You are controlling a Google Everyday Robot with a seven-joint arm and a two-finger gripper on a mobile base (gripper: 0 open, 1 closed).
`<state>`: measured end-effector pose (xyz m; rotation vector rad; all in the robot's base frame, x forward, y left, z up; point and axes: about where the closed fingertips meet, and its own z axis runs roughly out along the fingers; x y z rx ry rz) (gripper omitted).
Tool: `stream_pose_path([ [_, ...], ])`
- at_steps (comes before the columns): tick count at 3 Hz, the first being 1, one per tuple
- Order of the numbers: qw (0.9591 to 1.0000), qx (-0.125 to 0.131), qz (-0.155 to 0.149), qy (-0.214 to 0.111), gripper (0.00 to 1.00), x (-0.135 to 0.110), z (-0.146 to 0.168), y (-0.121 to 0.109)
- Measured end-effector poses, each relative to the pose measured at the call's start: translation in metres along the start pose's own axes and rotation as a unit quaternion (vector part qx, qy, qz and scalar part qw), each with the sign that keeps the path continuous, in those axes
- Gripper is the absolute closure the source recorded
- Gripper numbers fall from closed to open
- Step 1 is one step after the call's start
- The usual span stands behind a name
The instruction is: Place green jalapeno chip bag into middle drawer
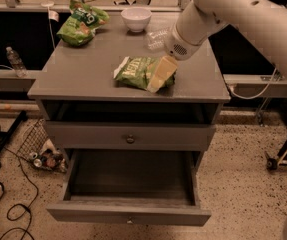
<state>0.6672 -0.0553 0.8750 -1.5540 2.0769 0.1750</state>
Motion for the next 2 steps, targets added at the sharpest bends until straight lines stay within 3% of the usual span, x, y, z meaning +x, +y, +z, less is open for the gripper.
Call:
stream_pose_path([
  [1, 0.9999, 0.004, 0.002, 0.014, 0.09, -0.0015, 0.0186, -0.005],
  [2, 0.9996, 0.01, 0.01, 0.026, 0.33, 0.0044, 0.0267, -0.0093],
])
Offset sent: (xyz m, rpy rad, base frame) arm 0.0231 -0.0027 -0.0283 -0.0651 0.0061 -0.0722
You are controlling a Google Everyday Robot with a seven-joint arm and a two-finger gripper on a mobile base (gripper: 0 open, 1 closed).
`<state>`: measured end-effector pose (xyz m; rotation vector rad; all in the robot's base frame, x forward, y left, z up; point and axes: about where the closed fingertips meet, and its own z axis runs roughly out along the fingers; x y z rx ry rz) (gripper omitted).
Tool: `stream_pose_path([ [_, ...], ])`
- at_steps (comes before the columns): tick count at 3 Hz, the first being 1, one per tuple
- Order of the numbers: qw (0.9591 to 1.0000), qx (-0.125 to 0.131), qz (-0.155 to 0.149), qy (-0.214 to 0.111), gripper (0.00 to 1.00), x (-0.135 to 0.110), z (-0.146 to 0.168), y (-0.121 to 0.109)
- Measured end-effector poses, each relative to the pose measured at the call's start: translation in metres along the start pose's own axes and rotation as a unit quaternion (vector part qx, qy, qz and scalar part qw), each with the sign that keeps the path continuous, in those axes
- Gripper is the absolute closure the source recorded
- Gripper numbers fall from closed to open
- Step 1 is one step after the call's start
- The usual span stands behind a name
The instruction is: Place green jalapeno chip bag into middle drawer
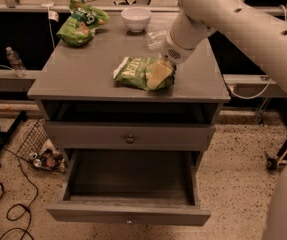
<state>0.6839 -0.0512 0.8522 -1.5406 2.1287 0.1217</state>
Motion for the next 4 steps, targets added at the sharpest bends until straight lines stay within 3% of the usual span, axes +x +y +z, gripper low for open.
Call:
stream_pose_path([
  [1, 0.9998, 0.005, 0.02, 0.008, 0.56, 0.017, -0.004, -0.002],
  [2, 0.999, 0.025, 0.037, -0.004, 0.8, 0.034, -0.033, -0.005],
  [3, 0.9985, 0.037, 0.04, -0.012, 1.0, 0.049, -0.078, 0.008],
  [4, 0.9994, 0.021, 0.029, 0.001, 1.0, 0.058, -0.113, 0.033],
])
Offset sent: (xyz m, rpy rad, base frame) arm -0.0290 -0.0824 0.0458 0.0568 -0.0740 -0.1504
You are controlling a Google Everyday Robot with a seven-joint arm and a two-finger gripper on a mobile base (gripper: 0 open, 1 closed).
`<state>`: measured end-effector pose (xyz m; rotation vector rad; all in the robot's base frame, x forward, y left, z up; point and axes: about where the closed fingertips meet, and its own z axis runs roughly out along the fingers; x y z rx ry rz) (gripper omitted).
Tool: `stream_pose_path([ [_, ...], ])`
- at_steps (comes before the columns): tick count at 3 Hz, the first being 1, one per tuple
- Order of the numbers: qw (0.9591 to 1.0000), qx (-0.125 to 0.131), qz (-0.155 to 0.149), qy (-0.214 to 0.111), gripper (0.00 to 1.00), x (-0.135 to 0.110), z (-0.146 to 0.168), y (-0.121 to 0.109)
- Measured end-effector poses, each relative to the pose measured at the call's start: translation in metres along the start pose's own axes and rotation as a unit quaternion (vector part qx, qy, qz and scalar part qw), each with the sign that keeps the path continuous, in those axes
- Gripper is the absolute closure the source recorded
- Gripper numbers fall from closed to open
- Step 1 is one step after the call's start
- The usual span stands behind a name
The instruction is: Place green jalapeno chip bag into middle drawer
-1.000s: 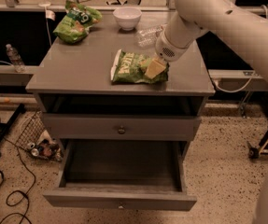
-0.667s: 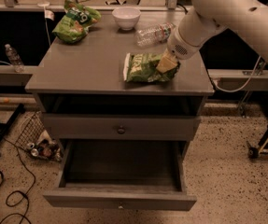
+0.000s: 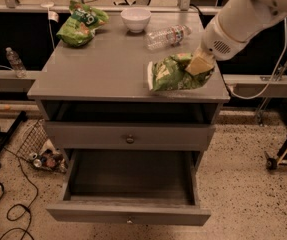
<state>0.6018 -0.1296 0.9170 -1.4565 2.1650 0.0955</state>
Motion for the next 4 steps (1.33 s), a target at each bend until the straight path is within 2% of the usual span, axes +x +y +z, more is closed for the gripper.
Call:
stream_pose_path([
  [1, 0.9982, -0.054, -0.005, 0.027, 1.0, 0.02, 0.0, 0.036],
  [2, 0.9925, -0.119, 0.002, 0.029, 1.0, 0.046, 0.024, 0.071],
  [3, 0.9925, -0.119, 0.002, 0.029, 1.0, 0.046, 0.024, 0.071],
  [4, 0.9934, -0.109, 0.03, 0.019, 1.0, 0.074, 0.028, 0.078],
])
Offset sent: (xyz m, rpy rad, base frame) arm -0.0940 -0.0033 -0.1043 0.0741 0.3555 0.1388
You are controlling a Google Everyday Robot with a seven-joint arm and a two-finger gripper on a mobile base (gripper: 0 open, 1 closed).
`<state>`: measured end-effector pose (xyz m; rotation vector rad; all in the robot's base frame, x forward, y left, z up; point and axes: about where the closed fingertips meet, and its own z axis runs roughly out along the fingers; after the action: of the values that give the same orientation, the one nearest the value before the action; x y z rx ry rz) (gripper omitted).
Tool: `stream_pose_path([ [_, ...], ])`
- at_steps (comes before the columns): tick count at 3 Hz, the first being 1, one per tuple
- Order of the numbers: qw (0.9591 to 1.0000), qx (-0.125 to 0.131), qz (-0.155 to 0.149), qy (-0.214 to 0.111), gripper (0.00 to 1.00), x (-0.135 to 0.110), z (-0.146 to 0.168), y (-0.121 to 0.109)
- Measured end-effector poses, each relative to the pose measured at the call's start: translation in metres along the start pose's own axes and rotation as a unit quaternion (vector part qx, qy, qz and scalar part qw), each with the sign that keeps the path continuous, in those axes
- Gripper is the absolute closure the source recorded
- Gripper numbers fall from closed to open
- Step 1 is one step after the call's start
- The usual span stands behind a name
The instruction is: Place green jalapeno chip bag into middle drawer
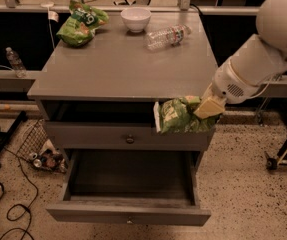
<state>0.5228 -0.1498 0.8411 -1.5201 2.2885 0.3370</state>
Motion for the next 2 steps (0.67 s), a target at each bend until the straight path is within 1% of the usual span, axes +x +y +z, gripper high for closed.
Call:
stream_pose_path([
  [1, 0.9986, 0.013, 0.045, -0.023, 1.0, 0.045, 0.01, 0.01],
  [2, 0.9952, 0.001, 0.087, -0.044, 1.0, 0.095, 0.058, 0.019],
])
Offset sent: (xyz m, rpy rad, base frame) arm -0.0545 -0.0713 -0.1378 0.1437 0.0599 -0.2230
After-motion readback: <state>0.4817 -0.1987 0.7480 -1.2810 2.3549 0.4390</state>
